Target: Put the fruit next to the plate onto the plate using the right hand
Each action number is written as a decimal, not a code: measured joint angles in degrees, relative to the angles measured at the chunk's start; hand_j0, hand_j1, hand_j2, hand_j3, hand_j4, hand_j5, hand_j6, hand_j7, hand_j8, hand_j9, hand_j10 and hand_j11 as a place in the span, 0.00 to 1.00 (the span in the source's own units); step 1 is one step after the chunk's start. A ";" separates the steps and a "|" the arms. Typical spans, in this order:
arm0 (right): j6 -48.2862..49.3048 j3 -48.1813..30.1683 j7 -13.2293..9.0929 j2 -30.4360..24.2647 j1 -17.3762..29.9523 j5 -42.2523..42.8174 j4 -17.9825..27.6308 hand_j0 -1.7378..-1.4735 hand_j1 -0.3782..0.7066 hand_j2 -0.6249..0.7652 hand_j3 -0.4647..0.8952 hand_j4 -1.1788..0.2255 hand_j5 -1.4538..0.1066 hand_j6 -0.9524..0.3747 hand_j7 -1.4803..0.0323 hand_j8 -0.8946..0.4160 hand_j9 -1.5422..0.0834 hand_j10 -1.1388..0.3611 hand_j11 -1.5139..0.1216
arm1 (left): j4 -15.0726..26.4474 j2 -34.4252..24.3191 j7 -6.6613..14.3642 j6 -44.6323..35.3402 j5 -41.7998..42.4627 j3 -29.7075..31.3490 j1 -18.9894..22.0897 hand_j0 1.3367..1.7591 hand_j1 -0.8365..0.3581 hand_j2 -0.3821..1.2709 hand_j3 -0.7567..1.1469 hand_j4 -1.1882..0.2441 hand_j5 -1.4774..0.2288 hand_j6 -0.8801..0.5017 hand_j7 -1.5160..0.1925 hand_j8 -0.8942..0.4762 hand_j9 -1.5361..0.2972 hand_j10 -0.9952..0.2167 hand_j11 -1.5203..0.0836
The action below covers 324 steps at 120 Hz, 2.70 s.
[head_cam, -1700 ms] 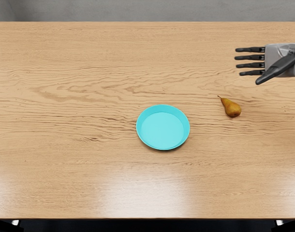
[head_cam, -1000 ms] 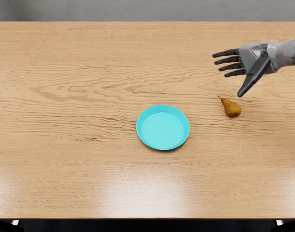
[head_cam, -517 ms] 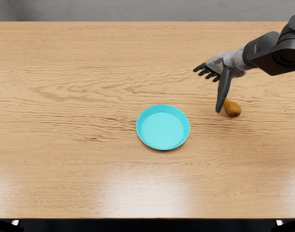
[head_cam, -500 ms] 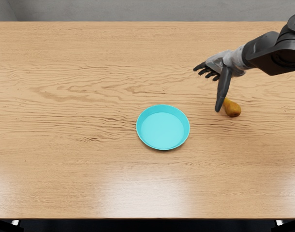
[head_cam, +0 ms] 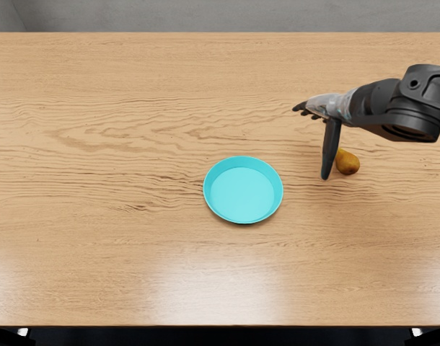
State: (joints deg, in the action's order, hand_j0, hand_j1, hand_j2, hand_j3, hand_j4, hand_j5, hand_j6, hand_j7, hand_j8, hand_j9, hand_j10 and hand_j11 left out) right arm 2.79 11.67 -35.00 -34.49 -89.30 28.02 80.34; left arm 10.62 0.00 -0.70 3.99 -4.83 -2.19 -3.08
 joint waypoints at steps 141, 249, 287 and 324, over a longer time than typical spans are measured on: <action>-24.21 9.92 0.00 -0.73 6.06 9.39 1.56 0.30 0.06 0.45 0.34 0.82 0.91 0.69 0.95 0.66 0.92 0.74 0.90 | 0.00 0.00 0.00 -0.01 0.00 0.08 -0.04 0.76 0.98 0.23 0.40 0.82 0.86 0.63 0.88 0.64 0.83 0.81 0.94; -26.07 11.48 0.00 5.39 9.75 10.12 -5.34 0.30 0.30 0.42 0.34 0.66 0.73 0.53 0.77 0.49 0.75 0.60 0.73 | 0.02 0.00 0.00 0.01 0.00 0.16 -0.35 0.76 0.98 0.23 0.40 0.82 0.86 0.63 0.88 0.64 0.83 0.81 0.94; -26.09 11.53 0.00 6.09 10.91 10.25 -7.55 0.30 0.33 0.41 0.34 0.65 0.71 0.51 0.75 0.47 0.73 0.58 0.71 | 0.02 0.00 0.00 0.00 0.00 0.16 -0.37 0.76 0.98 0.23 0.40 0.82 0.86 0.63 0.88 0.64 0.83 0.81 0.94; -26.09 11.61 0.00 8.25 11.32 10.50 -9.46 0.30 0.34 0.41 0.34 0.64 0.69 0.50 0.73 0.46 0.72 0.57 0.70 | 0.02 0.00 0.00 -0.01 0.00 0.17 -0.44 0.76 0.98 0.23 0.40 0.82 0.86 0.63 0.88 0.64 0.83 0.81 0.94</action>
State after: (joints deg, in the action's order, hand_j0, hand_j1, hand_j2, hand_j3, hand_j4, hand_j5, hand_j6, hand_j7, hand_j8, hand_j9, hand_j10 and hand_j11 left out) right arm -23.30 23.28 -35.00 -26.24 -77.98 38.53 70.88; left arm 10.64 0.00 -0.70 3.98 -4.84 -2.03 -3.52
